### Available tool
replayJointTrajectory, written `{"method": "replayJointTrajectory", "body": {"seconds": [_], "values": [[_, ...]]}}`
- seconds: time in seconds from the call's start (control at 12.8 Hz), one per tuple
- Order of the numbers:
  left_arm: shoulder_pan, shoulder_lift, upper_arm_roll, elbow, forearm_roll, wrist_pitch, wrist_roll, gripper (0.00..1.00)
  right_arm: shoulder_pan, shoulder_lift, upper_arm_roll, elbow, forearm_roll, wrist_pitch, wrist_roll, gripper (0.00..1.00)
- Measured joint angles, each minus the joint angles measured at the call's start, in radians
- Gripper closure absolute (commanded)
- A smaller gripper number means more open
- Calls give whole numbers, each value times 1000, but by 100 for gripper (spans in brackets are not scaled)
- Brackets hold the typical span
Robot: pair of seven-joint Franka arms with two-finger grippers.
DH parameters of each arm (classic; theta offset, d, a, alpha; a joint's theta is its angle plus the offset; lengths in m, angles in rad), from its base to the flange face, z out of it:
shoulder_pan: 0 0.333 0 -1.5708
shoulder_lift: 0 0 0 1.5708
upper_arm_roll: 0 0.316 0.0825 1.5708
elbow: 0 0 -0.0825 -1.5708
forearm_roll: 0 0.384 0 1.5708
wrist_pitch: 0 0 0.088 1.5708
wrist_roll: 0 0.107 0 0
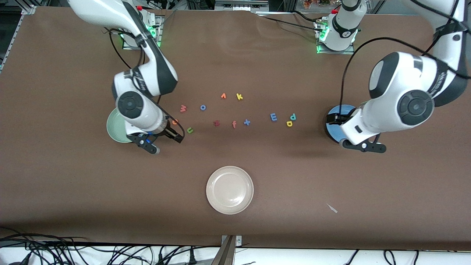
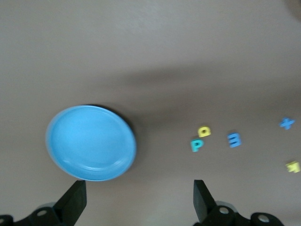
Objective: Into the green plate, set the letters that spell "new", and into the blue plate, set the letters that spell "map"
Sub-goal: 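Grasp the green letter with the right gripper while the left gripper reaches the teal P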
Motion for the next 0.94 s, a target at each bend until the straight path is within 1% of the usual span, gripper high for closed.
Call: {"method": "replayJointTrajectory", "body": {"seconds": [0.08, 0.23, 0.31, 0.47, 0.7, 0.94], "values": [[-1, 11, -11, -22, -15, 31, -30, 0, 17, 25, 0, -1, 0, 31, 72, 14], [-2, 20, -39, -107, -17, 120, -69, 0, 44, 66, 0, -1, 0, 72, 198, 25], [-2, 20, -51, -152, -17, 163, -79, 0, 58, 85, -1, -1, 0, 93, 244, 28], [-2, 20, -62, -220, -18, 207, -85, 1, 92, 123, -1, -2, 0, 131, 301, 30], [-2, 18, -84, -300, -46, 288, -124, 1, 106, 150, -5, -7, 0, 139, 321, 31], [-3, 18, -139, -386, -49, 394, -208, 1, 106, 153, -9, -32, 0, 140, 323, 35]]}}
